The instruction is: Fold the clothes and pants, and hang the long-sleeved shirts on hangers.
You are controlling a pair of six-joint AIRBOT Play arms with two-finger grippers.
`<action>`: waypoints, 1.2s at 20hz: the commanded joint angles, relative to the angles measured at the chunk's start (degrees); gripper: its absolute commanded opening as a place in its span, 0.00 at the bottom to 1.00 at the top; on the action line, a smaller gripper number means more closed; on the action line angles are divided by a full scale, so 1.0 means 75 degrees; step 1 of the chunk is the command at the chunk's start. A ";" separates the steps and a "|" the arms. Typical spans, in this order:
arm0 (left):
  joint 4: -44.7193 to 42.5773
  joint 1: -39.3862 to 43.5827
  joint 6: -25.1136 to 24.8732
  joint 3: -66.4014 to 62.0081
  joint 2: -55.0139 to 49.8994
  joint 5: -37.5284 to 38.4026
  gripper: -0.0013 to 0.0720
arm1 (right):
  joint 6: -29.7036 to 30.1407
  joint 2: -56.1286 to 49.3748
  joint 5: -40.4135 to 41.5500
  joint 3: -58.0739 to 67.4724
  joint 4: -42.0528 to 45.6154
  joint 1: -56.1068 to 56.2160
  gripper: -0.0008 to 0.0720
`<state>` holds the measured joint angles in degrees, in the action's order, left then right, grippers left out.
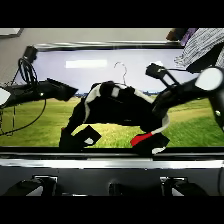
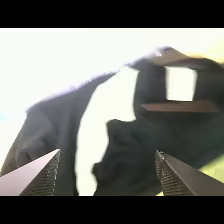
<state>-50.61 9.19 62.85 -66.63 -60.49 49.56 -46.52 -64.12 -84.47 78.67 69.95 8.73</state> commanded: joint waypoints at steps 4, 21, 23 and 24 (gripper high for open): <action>0.0105 -0.0006 0.2369 -0.0003 0.0195 -0.0729 0.96 | -0.2993 0.2241 -0.0294 0.0009 0.2020 -0.0003 0.06; 0.0163 -0.0006 0.2707 0.0000 0.0385 0.1276 0.94 | -1.1194 0.3270 -0.0731 0.1052 1.0751 -0.0003 0.06; 0.0157 -0.0006 0.2704 0.0000 0.0385 0.1276 0.94 | -1.1234 0.2506 -0.0268 0.1719 1.1275 -0.0006 0.06; 0.0154 -0.0006 0.2704 0.0000 0.0385 0.1276 0.94 | -1.1226 0.2110 -0.0058 0.2110 1.1374 -0.0149 0.06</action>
<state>-49.41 9.13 83.13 -66.63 -57.63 58.70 -127.42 -41.65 -88.84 88.38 147.94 8.45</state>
